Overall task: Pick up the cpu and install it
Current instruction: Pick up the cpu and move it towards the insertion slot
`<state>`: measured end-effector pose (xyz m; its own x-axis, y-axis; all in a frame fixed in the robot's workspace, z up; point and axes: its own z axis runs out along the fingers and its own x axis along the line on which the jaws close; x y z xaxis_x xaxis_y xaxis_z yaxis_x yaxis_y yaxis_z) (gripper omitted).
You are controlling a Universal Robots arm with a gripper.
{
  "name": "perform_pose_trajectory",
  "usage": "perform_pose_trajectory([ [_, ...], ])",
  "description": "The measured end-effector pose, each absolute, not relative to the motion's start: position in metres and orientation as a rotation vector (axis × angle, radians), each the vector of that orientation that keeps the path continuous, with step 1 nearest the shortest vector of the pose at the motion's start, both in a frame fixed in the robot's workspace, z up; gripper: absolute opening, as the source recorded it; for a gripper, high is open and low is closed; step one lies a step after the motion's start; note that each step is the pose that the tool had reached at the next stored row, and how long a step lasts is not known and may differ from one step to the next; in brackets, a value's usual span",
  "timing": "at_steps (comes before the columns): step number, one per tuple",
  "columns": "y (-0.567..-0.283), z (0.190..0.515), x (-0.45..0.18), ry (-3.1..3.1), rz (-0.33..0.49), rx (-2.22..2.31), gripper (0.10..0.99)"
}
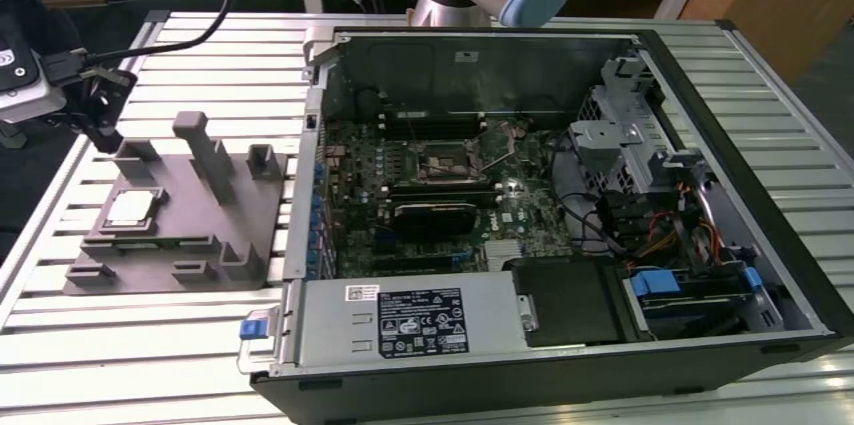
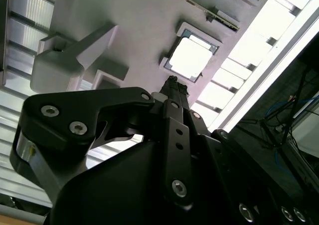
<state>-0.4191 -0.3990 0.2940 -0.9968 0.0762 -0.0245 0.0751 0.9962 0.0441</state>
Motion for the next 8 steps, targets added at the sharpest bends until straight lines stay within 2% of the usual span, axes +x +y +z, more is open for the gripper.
perform_pose_trajectory([
  [8,-0.399,0.2892,-0.4212,3.113,0.067,0.118,0.106],
])
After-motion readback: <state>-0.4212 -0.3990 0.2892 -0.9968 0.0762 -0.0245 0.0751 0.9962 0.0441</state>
